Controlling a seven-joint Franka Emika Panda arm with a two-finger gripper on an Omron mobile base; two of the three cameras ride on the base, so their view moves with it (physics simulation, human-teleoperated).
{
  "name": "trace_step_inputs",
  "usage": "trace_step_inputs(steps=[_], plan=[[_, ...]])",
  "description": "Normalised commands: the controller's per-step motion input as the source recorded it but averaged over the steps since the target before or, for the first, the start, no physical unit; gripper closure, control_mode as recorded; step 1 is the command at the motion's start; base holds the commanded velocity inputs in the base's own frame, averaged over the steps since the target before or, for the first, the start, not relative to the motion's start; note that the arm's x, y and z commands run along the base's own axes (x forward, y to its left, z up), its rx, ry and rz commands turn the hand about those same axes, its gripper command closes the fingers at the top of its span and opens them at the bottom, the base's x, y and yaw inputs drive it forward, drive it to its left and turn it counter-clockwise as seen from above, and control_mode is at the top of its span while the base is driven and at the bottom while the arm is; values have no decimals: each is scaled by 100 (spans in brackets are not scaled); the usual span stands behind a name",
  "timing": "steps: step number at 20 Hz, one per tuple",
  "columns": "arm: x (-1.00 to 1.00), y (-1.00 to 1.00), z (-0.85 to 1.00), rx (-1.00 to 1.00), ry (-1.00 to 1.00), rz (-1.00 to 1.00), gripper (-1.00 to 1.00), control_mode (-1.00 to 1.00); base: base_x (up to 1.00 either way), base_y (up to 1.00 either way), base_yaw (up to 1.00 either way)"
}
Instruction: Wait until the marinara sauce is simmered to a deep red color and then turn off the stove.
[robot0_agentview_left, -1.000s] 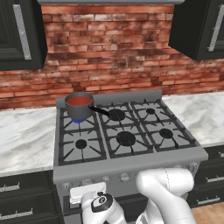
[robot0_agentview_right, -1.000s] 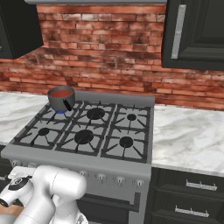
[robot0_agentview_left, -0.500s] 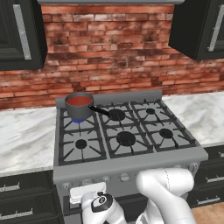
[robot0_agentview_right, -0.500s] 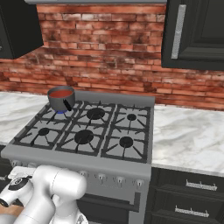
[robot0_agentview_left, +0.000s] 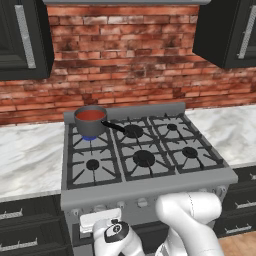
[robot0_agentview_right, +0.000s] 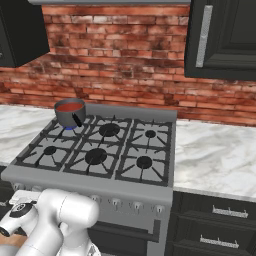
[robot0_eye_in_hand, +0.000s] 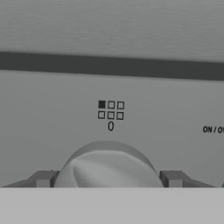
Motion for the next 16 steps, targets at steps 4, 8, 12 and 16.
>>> trace_step_inputs(steps=[4,8,12,16], plan=[[-1,0,0,4,0,0,100,-100,0,0,0],[-2,0,0,6,0,0,100,-100,0,0,0],[-4,0,0,11,0,-3,100,-100,0,0,0],[-9,0,0,13,0,-4,100,-100,0,0,0]])
